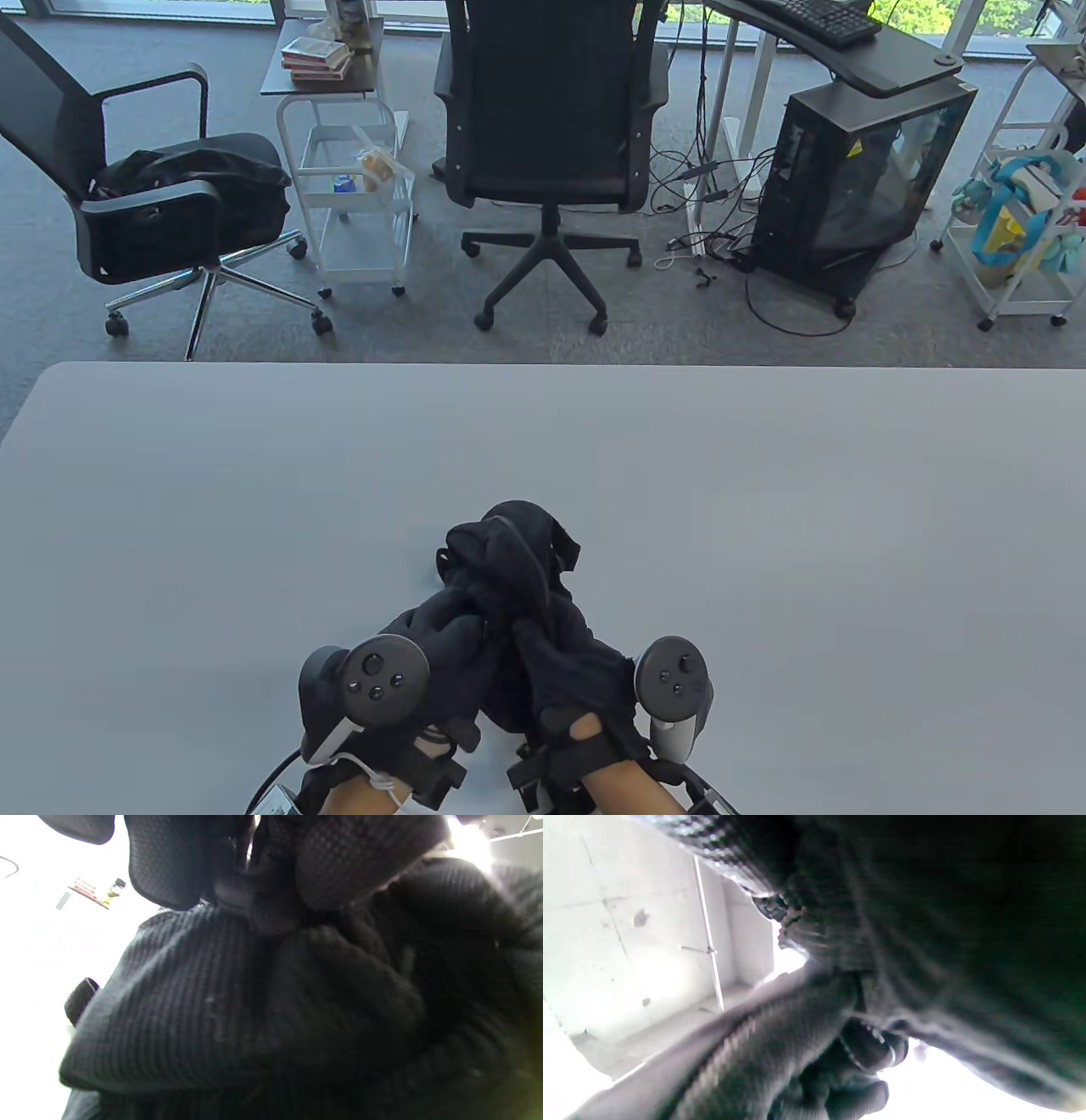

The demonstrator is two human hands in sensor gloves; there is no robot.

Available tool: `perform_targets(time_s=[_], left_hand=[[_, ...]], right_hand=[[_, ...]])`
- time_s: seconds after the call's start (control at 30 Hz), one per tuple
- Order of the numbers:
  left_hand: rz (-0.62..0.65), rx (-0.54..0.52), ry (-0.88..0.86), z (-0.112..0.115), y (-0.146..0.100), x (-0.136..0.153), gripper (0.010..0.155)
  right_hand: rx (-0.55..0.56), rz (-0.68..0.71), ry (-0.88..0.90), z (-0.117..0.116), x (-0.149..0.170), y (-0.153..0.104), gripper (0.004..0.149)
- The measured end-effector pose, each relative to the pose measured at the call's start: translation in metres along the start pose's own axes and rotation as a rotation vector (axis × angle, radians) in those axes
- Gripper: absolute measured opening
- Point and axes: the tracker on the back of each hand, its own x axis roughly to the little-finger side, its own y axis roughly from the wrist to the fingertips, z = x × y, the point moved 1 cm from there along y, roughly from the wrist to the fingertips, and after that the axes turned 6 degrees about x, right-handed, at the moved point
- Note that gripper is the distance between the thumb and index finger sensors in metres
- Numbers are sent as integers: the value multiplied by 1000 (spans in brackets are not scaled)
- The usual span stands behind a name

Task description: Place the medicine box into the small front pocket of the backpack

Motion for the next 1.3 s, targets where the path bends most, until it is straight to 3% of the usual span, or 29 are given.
perform_targets(time_s=[0.17, 0.57, 0.67, 0.77, 0.83, 1.0, 1.3], left_hand=[[2, -73, -68, -15, -3, 14, 41], [-21, -156, -49, -30, 1, 43, 41], [-111, -88, 15, -28, 8, 64, 40], [-128, -101, -64, -26, 8, 67, 40], [-135, -76, 5, -27, 6, 64, 43], [-119, -124, -36, -30, 2, 64, 62], [-112, -108, -30, -26, 1, 61, 68]], right_hand=[[70, -97, 145, 20, 11, 4, 52], [36, -80, 372, 32, -7, 5, 50], [63, -109, 532, 37, -9, 6, 49], [60, -77, 397, 37, -4, 6, 49], [70, -86, 412, 36, -3, 6, 49], [105, -109, 411, 38, 4, 6, 49], [115, -226, 372, 36, 28, 11, 50]])
